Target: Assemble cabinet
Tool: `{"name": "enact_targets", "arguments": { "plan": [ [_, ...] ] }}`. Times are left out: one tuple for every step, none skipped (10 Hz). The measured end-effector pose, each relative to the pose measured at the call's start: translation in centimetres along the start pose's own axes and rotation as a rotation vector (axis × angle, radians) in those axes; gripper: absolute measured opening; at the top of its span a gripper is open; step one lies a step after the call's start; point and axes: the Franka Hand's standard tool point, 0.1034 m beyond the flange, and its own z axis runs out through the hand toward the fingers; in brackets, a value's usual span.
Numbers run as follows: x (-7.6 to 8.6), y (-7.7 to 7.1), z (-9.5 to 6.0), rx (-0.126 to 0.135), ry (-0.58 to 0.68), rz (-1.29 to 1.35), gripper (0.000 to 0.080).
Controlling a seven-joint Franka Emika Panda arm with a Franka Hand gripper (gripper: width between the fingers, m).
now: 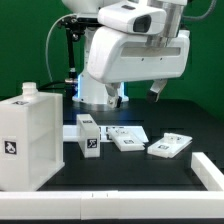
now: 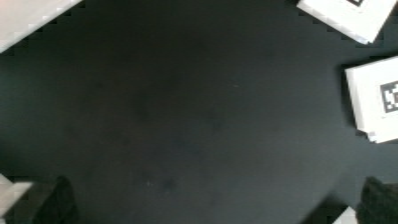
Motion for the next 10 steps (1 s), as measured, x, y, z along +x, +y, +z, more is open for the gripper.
{"name": "enact_targets", "arguments": {
  "plan": [
    [-0.1,0.1,0.1,-0.004,-0.005,-0.034,0.0797],
    [-0.6,0.7,0.4,-0.017,-0.022,-0.121,0.0797],
    [-0.7,1.5,0.3,-0.033,-0.042,-0.214,0.0797],
    [-0.1,2.0,0.0,-0.055,-0.055,-0.314,0.0797],
    [0.5,1.9,-0.1,-0.055,-0.056,-0.331,0.0797],
    [0.4,1.9,0.0,-0.052,-0.055,-0.328,0.0797],
    [0.4,1.9,0.1,-0.051,-0.056,-0.328,0.0797],
    [0.3,2.0,0.2,-0.052,-0.056,-0.338,0.0797],
    [0.0,2.8,0.4,-0.059,-0.059,-0.408,0.0797],
    [-0.2,4.2,0.1,-0.062,-0.070,-0.448,0.0797]
  ]
}}
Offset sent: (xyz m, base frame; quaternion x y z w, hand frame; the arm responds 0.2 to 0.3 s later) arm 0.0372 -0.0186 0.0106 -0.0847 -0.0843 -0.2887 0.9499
